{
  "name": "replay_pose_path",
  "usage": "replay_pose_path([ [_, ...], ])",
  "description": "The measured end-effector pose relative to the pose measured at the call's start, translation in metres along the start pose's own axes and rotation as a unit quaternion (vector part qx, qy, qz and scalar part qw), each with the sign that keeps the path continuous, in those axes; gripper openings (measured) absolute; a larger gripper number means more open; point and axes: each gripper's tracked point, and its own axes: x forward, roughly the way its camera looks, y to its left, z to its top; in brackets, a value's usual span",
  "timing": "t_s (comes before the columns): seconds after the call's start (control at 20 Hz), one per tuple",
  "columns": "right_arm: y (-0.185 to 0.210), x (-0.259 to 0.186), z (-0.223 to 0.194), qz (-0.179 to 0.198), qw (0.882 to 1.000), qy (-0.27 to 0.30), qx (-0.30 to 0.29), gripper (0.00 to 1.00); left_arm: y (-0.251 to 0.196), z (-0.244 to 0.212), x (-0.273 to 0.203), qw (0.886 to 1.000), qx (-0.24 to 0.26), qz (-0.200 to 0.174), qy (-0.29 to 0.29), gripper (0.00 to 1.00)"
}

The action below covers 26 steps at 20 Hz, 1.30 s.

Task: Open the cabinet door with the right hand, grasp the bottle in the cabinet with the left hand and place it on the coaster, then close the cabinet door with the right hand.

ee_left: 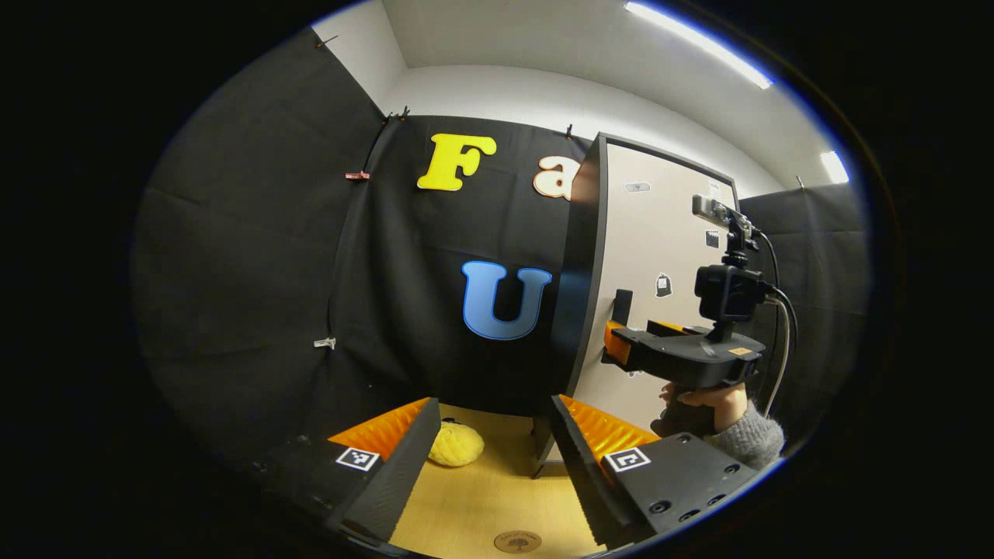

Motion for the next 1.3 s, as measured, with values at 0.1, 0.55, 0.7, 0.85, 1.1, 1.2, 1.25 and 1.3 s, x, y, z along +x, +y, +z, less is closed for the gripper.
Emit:
replay_pose_path([
  [0.1, -0.001, 0.012, -0.003, -0.007, 1.0, -0.001, 0.001, 0.9, 0.001, -0.006, 0.0, 1.0, -0.002, 0.004, 0.004, 0.9],
  [0.55, -0.002, 0.042, -0.011, -0.035, 0.999, -0.004, -0.015, 0.72, 0.006, -0.021, 0.002, 1.0, -0.017, 0.006, 0.019, 0.9],
  [0.7, 0.0, 0.047, -0.015, -0.039, 0.999, -0.003, -0.023, 0.49, 0.012, -0.024, 0.005, 1.0, -0.019, 0.012, 0.021, 0.9],
  [0.85, -0.002, 0.048, -0.016, -0.049, 0.998, -0.002, -0.027, 0.43, 0.017, -0.026, 0.006, 0.999, -0.021, 0.018, 0.025, 0.9],
  [1.1, -0.002, 0.047, -0.017, -0.046, 0.999, 0.01, -0.022, 0.22, 0.02, -0.027, -0.001, 0.999, -0.021, 0.025, 0.027, 0.9],
  [1.2, -0.002, 0.044, -0.016, -0.039, 0.999, 0.012, -0.022, 0.22, 0.02, -0.025, -0.003, 0.999, -0.018, 0.026, 0.025, 0.9],
  [1.25, -0.001, 0.042, -0.016, -0.034, 0.999, 0.014, -0.021, 0.22, 0.02, -0.023, -0.005, 0.999, -0.016, 0.026, 0.023, 0.9],
  [1.3, -0.001, 0.037, -0.015, -0.027, 0.999, 0.015, -0.021, 0.22, 0.02, -0.022, -0.004, 0.999, -0.014, 0.026, 0.022, 0.9],
])
